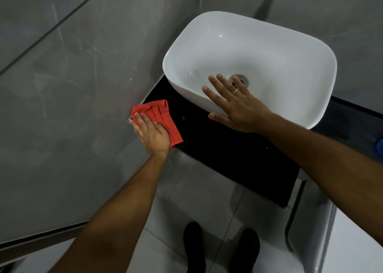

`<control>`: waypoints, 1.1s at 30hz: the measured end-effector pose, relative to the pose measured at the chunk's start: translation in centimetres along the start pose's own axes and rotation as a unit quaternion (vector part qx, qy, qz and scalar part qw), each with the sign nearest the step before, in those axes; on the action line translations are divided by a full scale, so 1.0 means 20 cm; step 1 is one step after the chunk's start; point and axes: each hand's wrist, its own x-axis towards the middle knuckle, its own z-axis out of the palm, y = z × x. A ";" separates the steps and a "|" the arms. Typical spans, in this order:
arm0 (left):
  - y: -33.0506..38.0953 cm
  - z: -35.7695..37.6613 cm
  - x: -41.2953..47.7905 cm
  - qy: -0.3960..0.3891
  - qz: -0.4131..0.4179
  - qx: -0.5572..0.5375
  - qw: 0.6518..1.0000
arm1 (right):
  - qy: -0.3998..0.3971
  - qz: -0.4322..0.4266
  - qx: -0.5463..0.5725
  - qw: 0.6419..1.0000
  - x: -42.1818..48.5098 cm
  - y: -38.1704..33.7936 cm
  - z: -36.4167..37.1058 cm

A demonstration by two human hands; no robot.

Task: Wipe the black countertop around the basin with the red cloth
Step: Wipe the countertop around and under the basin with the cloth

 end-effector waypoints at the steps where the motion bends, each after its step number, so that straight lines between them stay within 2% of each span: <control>1: 0.03 0.01 -0.01 0.003 -0.027 -0.020 0.999 | -0.001 0.001 0.001 1.000 0.00 0.00 0.00; 4: 0.09 0.02 -0.03 0.002 -0.077 -0.043 0.996 | 0.000 0.001 0.007 1.000 0.00 0.01 0.01; 7: 0.10 0.04 -0.08 -0.018 -0.065 -0.025 0.997 | 0.002 -0.001 0.008 1.000 0.01 0.01 0.02; 12: 0.14 0.12 -0.30 -0.053 0.001 0.022 0.998 | 0.004 0.007 0.010 1.000 0.00 0.00 0.02; 17: 0.17 0.20 -0.61 -0.090 0.104 0.075 0.988 | 0.009 0.016 0.022 1.000 -0.02 -0.01 0.01; 23: 0.29 0.30 -1.00 -0.109 0.162 0.053 0.979 | 0.019 0.029 0.056 0.998 -0.03 -0.01 0.02; 33: 0.40 0.40 -1.39 -0.140 0.278 0.117 0.943 | 0.035 0.031 0.108 0.993 -0.05 0.00 0.01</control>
